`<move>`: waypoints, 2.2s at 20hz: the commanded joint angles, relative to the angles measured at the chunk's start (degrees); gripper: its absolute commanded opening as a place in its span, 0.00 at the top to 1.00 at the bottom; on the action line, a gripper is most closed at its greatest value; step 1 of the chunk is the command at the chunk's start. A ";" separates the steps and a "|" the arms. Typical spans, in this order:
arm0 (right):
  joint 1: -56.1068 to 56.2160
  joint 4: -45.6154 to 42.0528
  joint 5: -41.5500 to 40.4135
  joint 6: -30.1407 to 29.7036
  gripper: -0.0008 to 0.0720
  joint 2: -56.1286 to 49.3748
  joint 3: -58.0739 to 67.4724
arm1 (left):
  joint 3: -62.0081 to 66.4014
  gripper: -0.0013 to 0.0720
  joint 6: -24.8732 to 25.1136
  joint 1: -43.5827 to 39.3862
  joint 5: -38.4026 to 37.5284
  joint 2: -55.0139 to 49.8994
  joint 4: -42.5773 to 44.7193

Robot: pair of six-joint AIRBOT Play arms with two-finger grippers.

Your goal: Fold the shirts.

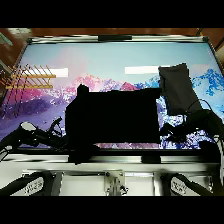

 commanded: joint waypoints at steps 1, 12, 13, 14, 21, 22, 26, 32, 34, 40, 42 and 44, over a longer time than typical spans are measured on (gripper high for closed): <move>4.22 1.79 4.00 -0.74 0.18 -2.62 -1.16 | 0.07 0.94 1.55 0.22 -2.25 1.75 -0.07; 13.20 1.60 6.58 -5.86 0.91 10.73 17.88 | 35.01 0.95 2.91 0.22 -5.31 9.46 2.95; 13.20 1.40 8.15 -7.41 0.91 14.38 23.43 | 43.15 0.95 2.75 0.22 -4.90 11.28 2.97; 13.20 0.98 10.69 -7.76 0.91 17.86 29.31 | 51.25 0.95 2.49 0.22 -4.07 12.74 2.97; 13.20 0.57 26.64 -5.05 0.91 31.95 60.63 | 97.07 0.94 1.22 0.22 15.19 19.21 2.97; 13.20 0.76 26.56 -3.91 0.91 32.72 62.23 | 98.33 0.94 1.20 0.22 15.39 20.44 2.97; 13.20 -0.39 25.62 -2.58 0.91 35.04 63.49 | 96.28 0.94 1.14 0.22 14.78 24.33 6.75; 13.20 -10.32 4.04 4.83 0.91 30.23 63.49 | 85.88 0.94 -2.38 0.22 14.67 24.11 22.75; 13.20 -12.41 -6.19 6.05 0.91 25.22 63.47 | 79.84 0.94 -2.38 0.22 12.85 23.06 22.71; 13.20 -13.00 -10.40 5.88 0.91 1.64 59.43 | 59.65 0.94 -3.08 0.15 10.36 11.06 21.90; 13.20 -11.61 -5.88 5.86 0.91 -7.67 59.39 | 58.25 0.94 -3.08 0.15 12.02 3.54 21.24; 13.22 -8.11 -0.55 5.86 0.91 -15.56 59.39 | 58.27 0.94 -3.06 0.15 14.80 -4.00 17.27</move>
